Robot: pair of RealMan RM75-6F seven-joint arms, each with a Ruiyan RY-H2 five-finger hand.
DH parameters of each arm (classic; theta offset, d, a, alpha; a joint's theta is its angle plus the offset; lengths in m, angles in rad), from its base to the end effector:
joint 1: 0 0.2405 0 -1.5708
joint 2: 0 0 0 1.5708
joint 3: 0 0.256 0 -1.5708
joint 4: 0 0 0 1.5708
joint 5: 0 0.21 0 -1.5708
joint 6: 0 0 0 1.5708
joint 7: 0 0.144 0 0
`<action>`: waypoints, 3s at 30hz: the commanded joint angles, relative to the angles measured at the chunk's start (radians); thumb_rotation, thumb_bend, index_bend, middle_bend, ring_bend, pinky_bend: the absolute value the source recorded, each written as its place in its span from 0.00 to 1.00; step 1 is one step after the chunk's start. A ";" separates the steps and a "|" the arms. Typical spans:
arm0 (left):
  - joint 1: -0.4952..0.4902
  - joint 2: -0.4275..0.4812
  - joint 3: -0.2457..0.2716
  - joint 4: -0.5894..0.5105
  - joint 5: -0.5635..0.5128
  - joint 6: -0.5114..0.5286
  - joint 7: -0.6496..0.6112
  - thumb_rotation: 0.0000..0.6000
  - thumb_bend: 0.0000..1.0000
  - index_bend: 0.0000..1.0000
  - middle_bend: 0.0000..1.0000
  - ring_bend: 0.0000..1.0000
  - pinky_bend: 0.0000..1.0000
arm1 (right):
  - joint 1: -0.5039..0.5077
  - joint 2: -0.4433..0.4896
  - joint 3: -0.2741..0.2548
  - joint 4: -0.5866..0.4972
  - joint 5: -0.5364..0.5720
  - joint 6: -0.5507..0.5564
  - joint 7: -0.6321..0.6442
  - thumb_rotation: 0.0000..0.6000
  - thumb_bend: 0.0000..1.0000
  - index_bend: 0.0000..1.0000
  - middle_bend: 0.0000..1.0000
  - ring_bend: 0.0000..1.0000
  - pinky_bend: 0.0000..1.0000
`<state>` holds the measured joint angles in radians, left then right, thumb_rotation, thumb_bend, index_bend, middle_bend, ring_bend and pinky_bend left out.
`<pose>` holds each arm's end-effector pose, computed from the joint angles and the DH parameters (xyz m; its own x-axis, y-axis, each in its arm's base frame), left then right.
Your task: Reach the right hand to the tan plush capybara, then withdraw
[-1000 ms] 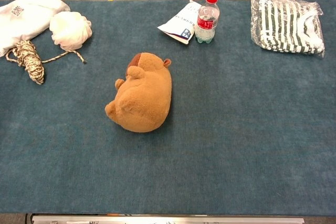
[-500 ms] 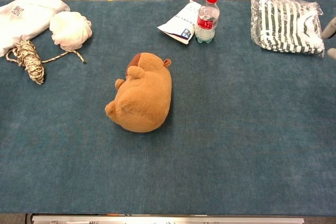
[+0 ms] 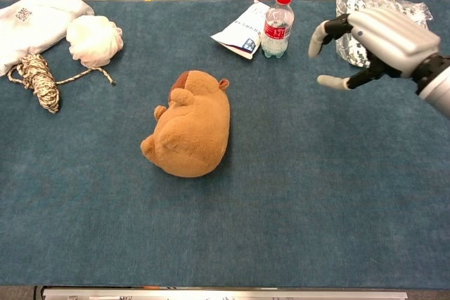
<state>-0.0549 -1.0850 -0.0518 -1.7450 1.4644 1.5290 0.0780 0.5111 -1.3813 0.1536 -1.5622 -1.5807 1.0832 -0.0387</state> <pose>-0.2946 0.1704 0.1659 0.3748 -0.0224 0.9268 0.9264 0.0468 -0.3735 -0.1798 -0.2937 0.0388 0.3587 -0.1740 0.9171 -0.8375 -0.4939 0.2338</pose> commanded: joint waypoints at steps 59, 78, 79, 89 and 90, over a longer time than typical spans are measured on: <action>0.029 0.034 -0.002 0.002 -0.012 0.002 -0.080 1.00 0.22 0.26 0.26 0.19 0.19 | 0.312 -0.435 0.047 0.382 0.227 -0.182 -0.159 1.00 0.35 0.31 0.42 0.28 0.32; 0.034 0.039 -0.002 -0.004 -0.010 0.007 -0.097 1.00 0.22 0.26 0.26 0.19 0.19 | 0.319 -0.442 0.036 0.371 0.242 -0.174 -0.186 1.00 0.36 0.59 0.45 0.28 0.31; 0.034 0.040 -0.003 -0.003 -0.011 0.006 -0.098 1.00 0.22 0.26 0.26 0.19 0.19 | 0.320 -0.433 0.035 0.361 0.248 -0.183 -0.194 1.00 0.36 0.48 0.42 0.27 0.30; 0.027 0.038 -0.005 0.001 -0.011 -0.004 -0.096 1.00 0.22 0.26 0.26 0.19 0.19 | 0.299 -0.277 0.032 0.147 0.339 -0.208 -0.326 1.00 0.25 0.00 0.09 0.06 0.17; 0.026 0.038 -0.006 0.002 -0.010 -0.004 -0.097 1.00 0.22 0.26 0.26 0.19 0.19 | 0.287 -0.252 0.030 0.114 0.341 -0.190 -0.334 1.00 0.25 0.00 0.09 0.06 0.17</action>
<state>-0.0287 -1.0473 -0.0575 -1.7433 1.4542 1.5249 -0.0190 0.8190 -1.6828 0.1857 -1.3889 -1.2587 0.8689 -0.3436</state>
